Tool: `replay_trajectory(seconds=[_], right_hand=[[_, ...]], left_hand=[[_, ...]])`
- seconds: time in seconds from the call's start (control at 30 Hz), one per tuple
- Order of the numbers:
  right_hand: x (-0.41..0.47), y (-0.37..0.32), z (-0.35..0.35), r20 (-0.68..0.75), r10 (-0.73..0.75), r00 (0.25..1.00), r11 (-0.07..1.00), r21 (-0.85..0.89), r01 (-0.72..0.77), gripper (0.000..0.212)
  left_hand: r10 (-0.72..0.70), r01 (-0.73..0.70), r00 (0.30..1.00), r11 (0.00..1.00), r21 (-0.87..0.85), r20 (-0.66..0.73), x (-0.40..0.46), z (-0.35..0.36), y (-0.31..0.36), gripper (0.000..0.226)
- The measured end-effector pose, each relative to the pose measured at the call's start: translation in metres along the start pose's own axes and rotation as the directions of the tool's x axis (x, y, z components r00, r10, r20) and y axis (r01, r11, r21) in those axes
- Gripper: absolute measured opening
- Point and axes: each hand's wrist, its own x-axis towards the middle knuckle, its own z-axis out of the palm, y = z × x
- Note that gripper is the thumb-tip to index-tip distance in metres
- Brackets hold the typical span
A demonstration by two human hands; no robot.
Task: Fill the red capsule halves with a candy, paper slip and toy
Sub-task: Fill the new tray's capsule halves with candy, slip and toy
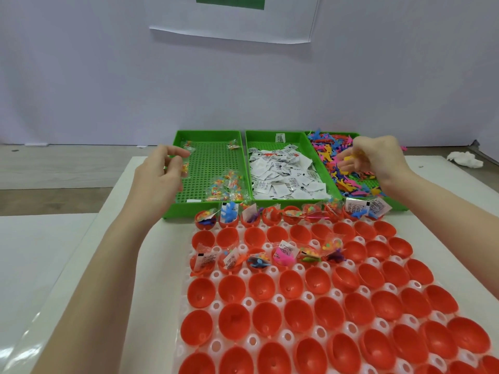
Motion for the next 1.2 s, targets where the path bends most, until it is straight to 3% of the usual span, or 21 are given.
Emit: replay_trajectory(seconds=[0.1, 0.2, 0.27, 0.3, 0.37, 0.47, 0.53, 0.6, 0.73, 0.83, 0.93, 1.03, 1.1, 1.2], right_hand=[[-0.005, -0.009, 0.006, 0.014, 0.064, 0.998, 0.962, 0.267, -0.065, 0.035], [-0.003, -0.016, 0.016, 0.039, 0.141, 0.989, 0.941, 0.306, -0.146, 0.019], [-0.002, -0.019, 0.025, 0.105, 0.181, 0.978, 0.973, 0.129, -0.194, 0.016], [-0.001, -0.019, 0.029, 0.149, 0.191, 0.970, 0.981, -0.007, -0.192, 0.025], [0.002, -0.016, 0.039, 0.231, 0.145, 0.962, 0.937, -0.343, -0.058, 0.041], [0.000, -0.013, 0.052, 0.377, 0.000, 0.926, 0.652, -0.702, 0.286, 0.029], [-0.002, -0.013, 0.057, 0.439, 0.067, 0.896, 0.505, -0.789, 0.349, 0.033], [-0.006, -0.013, 0.059, 0.441, 0.092, 0.893, 0.461, -0.814, 0.354, 0.030], [-0.006, -0.012, 0.057, 0.419, 0.073, 0.905, 0.626, -0.726, 0.286, 0.009], [-0.008, -0.015, 0.050, 0.360, -0.027, 0.933, 0.752, -0.607, 0.256, 0.009], [-0.026, -0.035, 0.043, 0.237, -0.104, 0.966, 0.976, -0.165, 0.145, 0.014], [-0.055, -0.055, 0.033, 0.345, -0.082, 0.935, 0.982, 0.188, 0.016, 0.023], [-0.074, -0.063, 0.029, 0.377, -0.128, 0.917, 0.970, 0.242, 0.036, 0.023], [-0.090, -0.062, 0.023, 0.313, -0.178, 0.933, 0.967, 0.230, 0.108, 0.017]], left_hand=[[-0.008, 0.008, 1.000, 0.999, -0.032, 0.018, 0.000, 0.000, 0.001, 0.015], [-0.006, 0.007, 0.999, 0.999, -0.043, 0.035, -0.001, 0.001, 0.003, 0.015], [-0.011, 0.013, 0.999, 0.999, -0.032, 0.052, -0.002, 0.001, 0.002, 0.016], [-0.015, 0.017, 0.998, 0.999, -0.033, 0.058, -0.002, 0.002, 0.003, 0.016], [-0.020, 0.023, 0.997, 0.999, -0.047, 0.070, -0.003, 0.003, 0.004, 0.015], [0.000, 0.007, 0.996, 0.998, -0.069, 0.092, -0.004, 0.003, 0.008, 0.012], [0.014, -0.005, 0.994, 0.997, -0.083, 0.110, -0.005, 0.002, 0.010, 0.014], [0.020, -0.008, 0.992, 0.996, -0.090, 0.128, -0.006, 0.003, 0.012, 0.015], [0.027, -0.011, 0.989, 0.994, -0.108, 0.147, -0.007, 0.004, 0.015, 0.016], [0.008, 0.024, 0.987, 0.979, -0.202, 0.158, -0.008, 0.004, 0.023, 0.013], [0.016, 0.051, 0.979, 0.945, -0.322, 0.204, -0.017, 0.011, 0.041, 0.008], [0.062, 0.070, 0.948, 0.917, -0.393, 0.313, -0.032, 0.025, 0.068, 0.008], [0.082, 0.121, 0.910, 0.886, -0.448, 0.407, -0.043, 0.033, 0.084, 0.010], [0.107, 0.198, 0.853, 0.840, -0.506, 0.511, -0.056, 0.040, 0.101, 0.014]])
